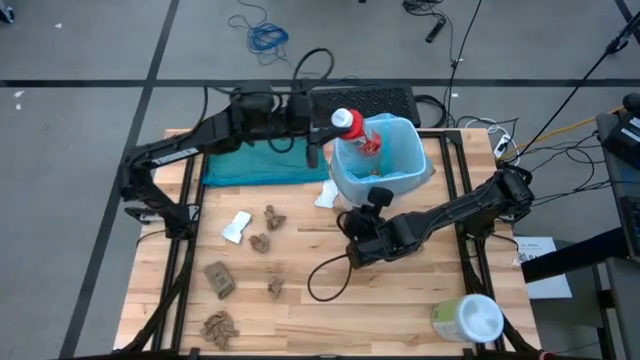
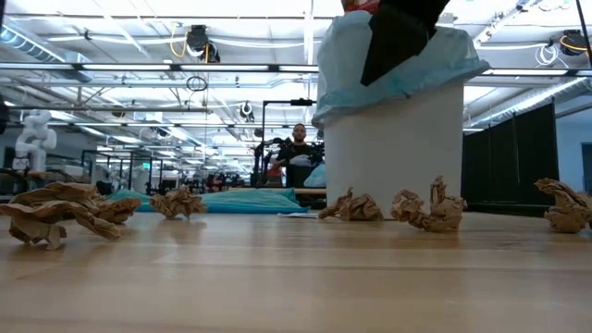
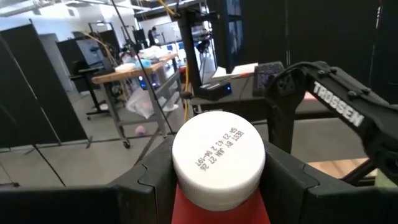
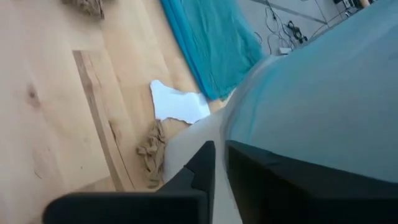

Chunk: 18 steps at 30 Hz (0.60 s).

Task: Place trash/remove bag and relplace
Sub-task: Put the red bottle into the blue trash bin, then put the white paper into the blue trash bin

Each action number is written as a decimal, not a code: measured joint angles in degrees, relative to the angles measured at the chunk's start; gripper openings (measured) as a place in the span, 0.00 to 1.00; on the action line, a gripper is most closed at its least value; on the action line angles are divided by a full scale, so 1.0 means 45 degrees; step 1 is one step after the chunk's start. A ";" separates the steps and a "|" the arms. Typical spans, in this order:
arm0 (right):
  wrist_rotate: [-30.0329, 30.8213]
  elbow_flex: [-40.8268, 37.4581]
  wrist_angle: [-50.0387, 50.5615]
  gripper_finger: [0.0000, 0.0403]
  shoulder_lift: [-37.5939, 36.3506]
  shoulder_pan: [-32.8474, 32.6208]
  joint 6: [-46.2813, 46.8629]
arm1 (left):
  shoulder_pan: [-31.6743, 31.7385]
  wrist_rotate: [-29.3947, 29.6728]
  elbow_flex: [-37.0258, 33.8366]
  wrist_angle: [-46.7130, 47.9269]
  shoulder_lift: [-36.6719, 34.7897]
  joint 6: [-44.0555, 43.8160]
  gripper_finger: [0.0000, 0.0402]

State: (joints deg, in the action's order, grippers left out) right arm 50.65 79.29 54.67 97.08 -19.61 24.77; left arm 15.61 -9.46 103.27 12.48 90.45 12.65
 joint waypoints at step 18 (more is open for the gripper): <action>-0.0680 0.0097 0.0254 0.40 -0.0001 -0.0003 0.0000 | 0.0216 0.0533 0.1340 0.0635 0.0949 -0.0062 0.70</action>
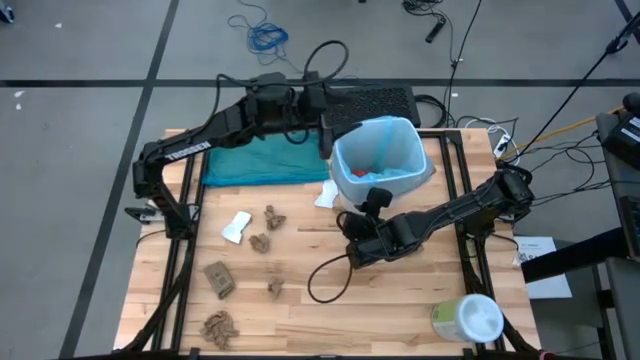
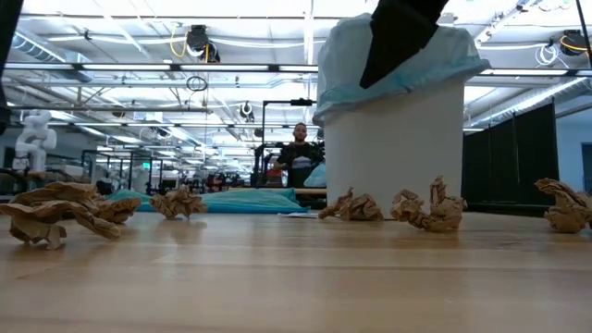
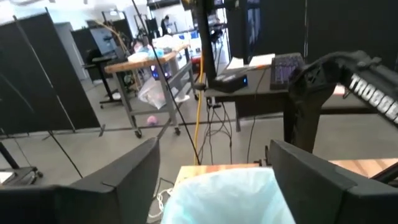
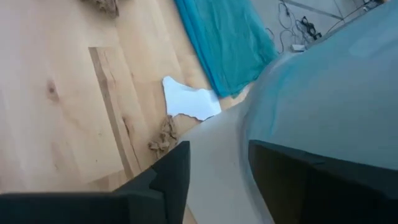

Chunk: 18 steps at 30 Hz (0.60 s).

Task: Place trash/remove bag and relplace
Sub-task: Put the white paper into the blue trash bin

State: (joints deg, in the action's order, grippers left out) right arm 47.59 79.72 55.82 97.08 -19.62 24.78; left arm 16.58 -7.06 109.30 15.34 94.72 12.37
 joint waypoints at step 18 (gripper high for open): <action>-0.1000 0.0010 -0.0320 0.36 -0.3590 -0.0539 0.0354 | -0.0181 -0.0137 0.0019 0.4982 -0.2698 0.0332 0.00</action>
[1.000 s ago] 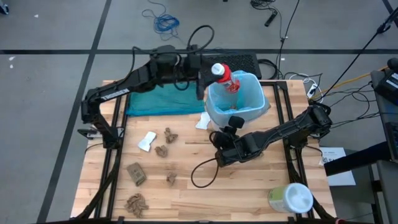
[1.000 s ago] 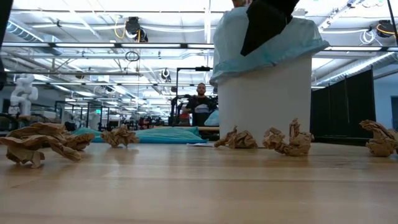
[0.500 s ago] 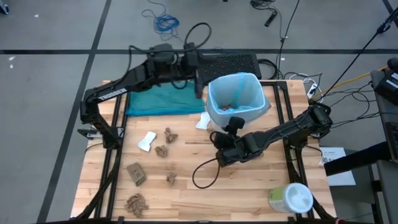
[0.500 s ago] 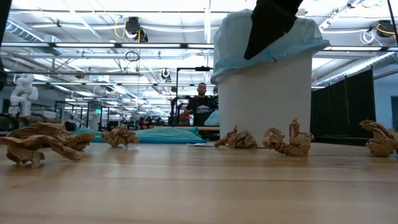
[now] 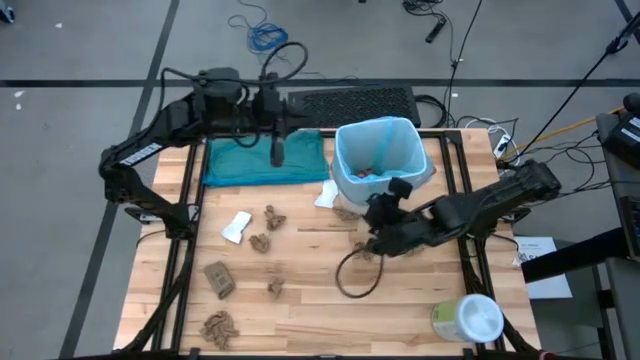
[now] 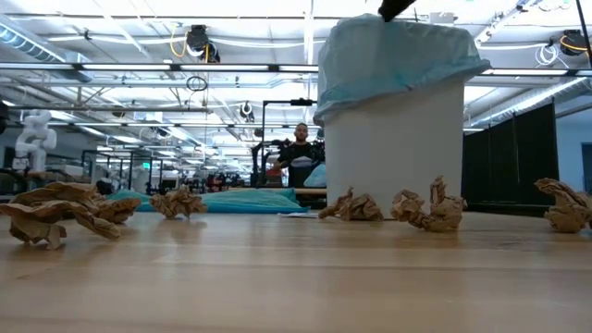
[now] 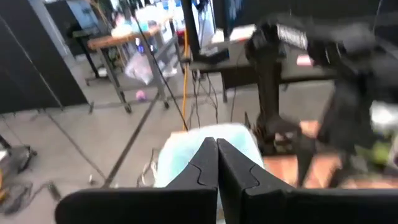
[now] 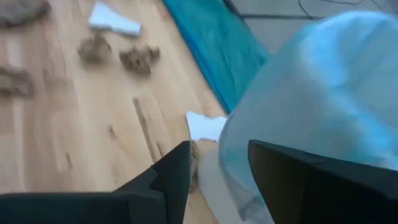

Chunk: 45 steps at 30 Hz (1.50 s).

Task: Place trash/remove bag and relplace
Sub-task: Put the white paper into the blue trash bin

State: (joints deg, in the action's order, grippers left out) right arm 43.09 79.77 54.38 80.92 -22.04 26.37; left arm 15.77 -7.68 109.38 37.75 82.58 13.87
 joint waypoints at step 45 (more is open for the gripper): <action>-0.2758 -0.2633 0.7170 0.00 -0.4152 0.3603 0.7360 | -0.0257 0.2112 -1.3401 -0.8358 -0.3263 -0.3909 0.00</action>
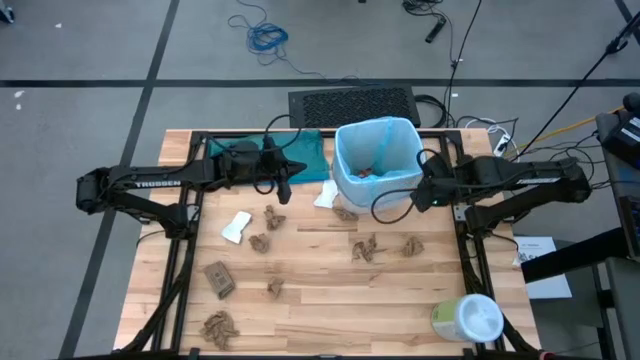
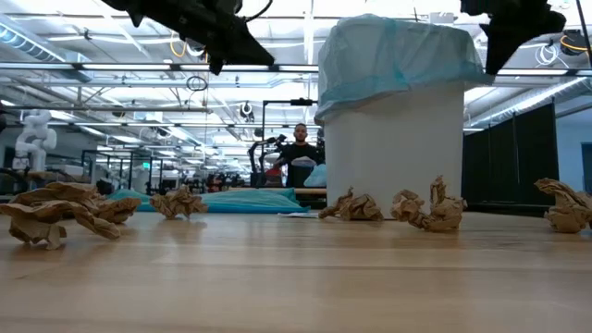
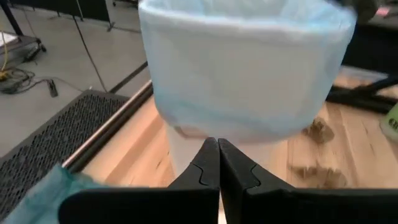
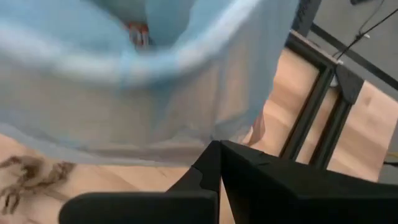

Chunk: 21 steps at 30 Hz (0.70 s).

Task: Place trash/remove bag and relplace
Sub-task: Put the white paper into the blue trash bin

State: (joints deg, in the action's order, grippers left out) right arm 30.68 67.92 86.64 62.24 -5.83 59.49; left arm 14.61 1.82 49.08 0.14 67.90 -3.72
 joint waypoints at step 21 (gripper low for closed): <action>-0.0118 -0.0092 -0.0105 0.00 -0.0044 -0.2238 0.1206 | -0.1514 -0.0382 0.0005 0.4046 0.1553 0.3082 0.07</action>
State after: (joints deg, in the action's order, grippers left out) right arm 30.15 67.51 86.17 62.04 -15.90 64.92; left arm 7.80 0.11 49.10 18.35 74.89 10.14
